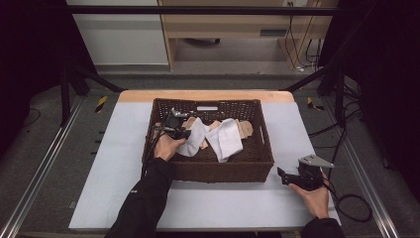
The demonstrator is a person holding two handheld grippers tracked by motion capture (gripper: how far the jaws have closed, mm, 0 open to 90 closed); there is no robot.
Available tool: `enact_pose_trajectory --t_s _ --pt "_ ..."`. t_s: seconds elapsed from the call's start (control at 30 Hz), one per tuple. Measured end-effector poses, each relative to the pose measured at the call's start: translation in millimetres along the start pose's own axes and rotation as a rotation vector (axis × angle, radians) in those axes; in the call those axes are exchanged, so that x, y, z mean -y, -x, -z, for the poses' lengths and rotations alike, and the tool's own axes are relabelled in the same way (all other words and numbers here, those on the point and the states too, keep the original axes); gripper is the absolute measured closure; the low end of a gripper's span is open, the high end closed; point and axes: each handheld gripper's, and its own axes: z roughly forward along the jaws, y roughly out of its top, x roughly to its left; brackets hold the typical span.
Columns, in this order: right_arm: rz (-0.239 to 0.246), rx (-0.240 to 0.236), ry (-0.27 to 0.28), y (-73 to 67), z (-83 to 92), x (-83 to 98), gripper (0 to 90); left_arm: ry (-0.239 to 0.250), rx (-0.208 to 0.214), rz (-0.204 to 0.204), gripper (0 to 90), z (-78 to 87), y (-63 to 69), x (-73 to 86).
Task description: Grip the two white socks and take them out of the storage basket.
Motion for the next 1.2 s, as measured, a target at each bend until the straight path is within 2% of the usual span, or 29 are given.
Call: enact_pose_trajectory --t_s 0.07,0.13,0.2,0.27,0.4,0.47,0.8,1.0,1.2 --pt "0.002 -0.001 0.000 0.2 -0.1 -0.1 10.7 0.001 0.000 0.009 78.9 2.6 1.1 -0.9" --pt "0.000 -0.002 -0.002 0.2 -0.2 -0.1 10.7 0.038 0.002 0.025 80.0 7.3 1.6 -2.0" --pt "0.003 -0.001 0.000 0.4 -0.1 -0.1 10.7 0.079 -0.004 0.016 80.4 14.1 2.5 -3.5" --pt "0.003 0.001 -0.001 0.5 -0.2 -0.1 10.7 0.134 0.019 0.026 80.7 21.9 3.1 -5.3" --pt "0.000 0.003 -0.001 0.6 -0.1 -0.2 10.7 0.240 0.042 0.010 80.7 40.5 6.5 -10.1" --pt "-0.005 0.002 0.000 0.8 0.3 -0.4 10.9 0.274 0.043 -0.004 80.7 48.0 8.0 -11.8" --pt "-0.016 0.010 0.005 1.8 1.2 -0.9 10.6 0.452 0.079 -0.021 80.8 88.9 20.2 -14.8" --pt "-0.022 0.016 0.012 2.8 2.6 -1.2 10.6 0.531 0.119 -0.010 80.8 114.9 29.0 -18.4" --pt "-0.022 0.015 0.014 3.0 3.0 -1.2 10.7 0.589 0.154 -0.035 80.8 144.4 39.4 -14.7"
